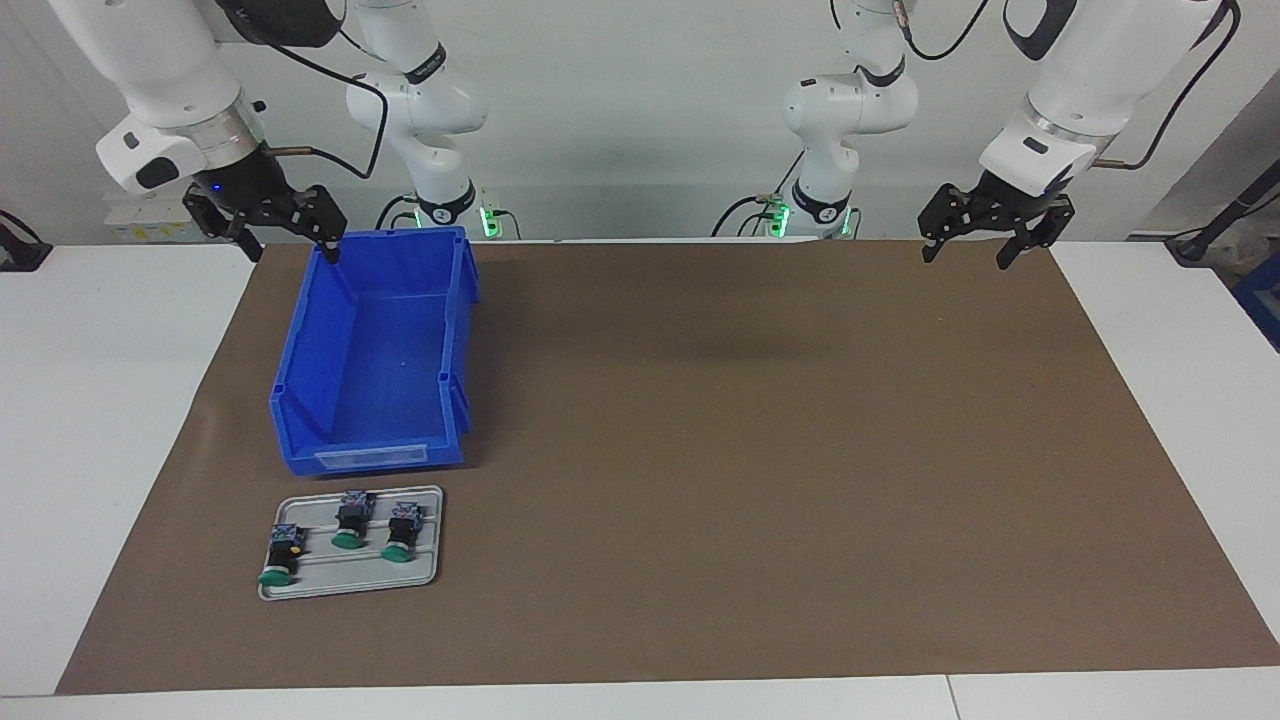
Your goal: Place and press button with both arms
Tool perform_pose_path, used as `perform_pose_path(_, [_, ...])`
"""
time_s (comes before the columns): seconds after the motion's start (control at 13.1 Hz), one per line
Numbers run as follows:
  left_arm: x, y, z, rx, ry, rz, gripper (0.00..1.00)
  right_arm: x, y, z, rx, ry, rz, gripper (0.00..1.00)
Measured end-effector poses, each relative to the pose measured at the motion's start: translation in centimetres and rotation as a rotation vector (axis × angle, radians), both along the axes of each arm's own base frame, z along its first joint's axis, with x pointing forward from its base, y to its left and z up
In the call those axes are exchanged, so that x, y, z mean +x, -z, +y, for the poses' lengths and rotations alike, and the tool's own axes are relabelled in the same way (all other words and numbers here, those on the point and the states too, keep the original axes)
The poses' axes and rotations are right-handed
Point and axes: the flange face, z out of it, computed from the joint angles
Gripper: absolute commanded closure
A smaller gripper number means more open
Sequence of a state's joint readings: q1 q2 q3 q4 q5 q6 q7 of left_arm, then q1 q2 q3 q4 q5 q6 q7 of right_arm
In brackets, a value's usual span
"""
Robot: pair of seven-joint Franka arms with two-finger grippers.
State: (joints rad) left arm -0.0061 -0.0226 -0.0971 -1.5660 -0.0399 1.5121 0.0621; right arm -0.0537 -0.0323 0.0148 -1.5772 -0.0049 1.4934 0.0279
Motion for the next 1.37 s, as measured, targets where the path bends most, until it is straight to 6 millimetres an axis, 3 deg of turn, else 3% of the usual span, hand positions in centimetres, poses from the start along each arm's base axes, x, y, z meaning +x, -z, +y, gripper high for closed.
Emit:
perform_pose_path(0.38, [0.0, 0.0, 0.0, 0.000, 0.000, 0.000, 0.00, 0.4, 0.5, -0.3, -0.001, 0.005, -0.021, 0.03])
perform_pose_path(0.53, [0.0, 0.0, 0.0, 0.000, 0.000, 0.000, 0.00, 1.3, 2.1, -0.8, -0.003, 0.012, -0.060, 0.04])
perform_pose_path(0.99, [0.0, 0.0, 0.0, 0.000, 0.000, 0.000, 0.00, 5.6, 11.5, -0.8, -0.007, 0.006, -0.093, 0.15])
perform_pose_path(1.37, [0.0, 0.0, 0.0, 0.000, 0.000, 0.000, 0.00, 9.9, 19.0, -1.1, -0.019, -0.001, -0.157, 0.17])
